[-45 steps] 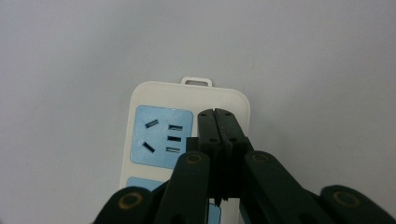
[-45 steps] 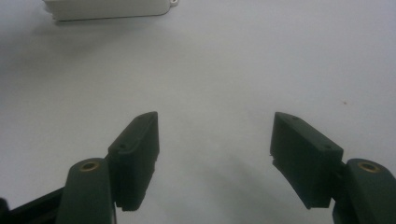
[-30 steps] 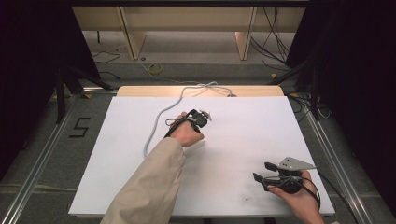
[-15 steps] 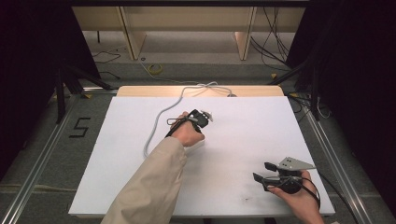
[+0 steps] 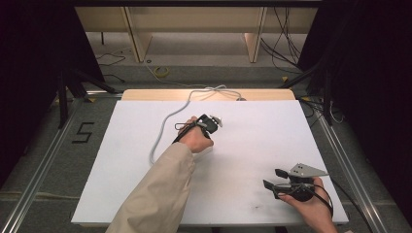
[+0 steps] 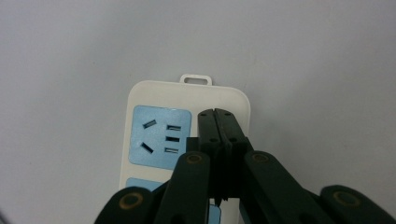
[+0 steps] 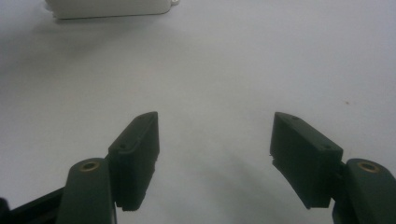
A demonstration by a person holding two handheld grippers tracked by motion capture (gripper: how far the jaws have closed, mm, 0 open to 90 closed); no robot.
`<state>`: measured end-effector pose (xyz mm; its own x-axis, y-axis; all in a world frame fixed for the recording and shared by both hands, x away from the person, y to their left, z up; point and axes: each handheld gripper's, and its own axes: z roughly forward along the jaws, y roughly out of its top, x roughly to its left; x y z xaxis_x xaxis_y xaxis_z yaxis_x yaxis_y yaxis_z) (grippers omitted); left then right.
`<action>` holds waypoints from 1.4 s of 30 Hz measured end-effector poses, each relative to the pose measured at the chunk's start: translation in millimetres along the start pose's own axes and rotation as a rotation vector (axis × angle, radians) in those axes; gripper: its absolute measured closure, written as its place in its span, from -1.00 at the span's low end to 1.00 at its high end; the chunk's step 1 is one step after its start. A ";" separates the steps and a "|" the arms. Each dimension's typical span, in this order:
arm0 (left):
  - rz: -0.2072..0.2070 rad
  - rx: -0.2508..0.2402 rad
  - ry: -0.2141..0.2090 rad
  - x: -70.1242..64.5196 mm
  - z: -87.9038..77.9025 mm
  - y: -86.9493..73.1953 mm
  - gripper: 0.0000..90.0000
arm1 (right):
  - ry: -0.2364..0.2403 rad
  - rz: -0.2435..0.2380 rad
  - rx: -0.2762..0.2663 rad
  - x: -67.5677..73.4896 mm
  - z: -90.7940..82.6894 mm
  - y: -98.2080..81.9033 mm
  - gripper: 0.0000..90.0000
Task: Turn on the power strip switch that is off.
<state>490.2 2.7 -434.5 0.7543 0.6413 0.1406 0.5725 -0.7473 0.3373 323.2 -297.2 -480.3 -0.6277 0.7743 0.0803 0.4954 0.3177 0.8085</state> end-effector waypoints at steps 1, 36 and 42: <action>0.001 -0.001 0.000 -0.4 0.0 -0.1 1.00 | 0.000 0.000 0.000 0.0 0.0 0.0 -0.25; -0.029 -0.145 -0.038 7.0 -25.1 -26.4 0.66 | 0.000 0.004 -0.001 -0.6 0.3 0.0 -0.25; -0.041 -0.183 -0.046 6.9 -33.4 -36.9 0.50 | 0.000 0.004 -0.001 -0.5 0.4 0.0 -0.25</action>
<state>463.5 40.6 -414.9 0.7480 0.6586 0.0816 0.5381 -0.6739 0.5063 323.7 -297.4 -480.6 -0.6255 0.7758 0.0831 0.4972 0.3143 0.8087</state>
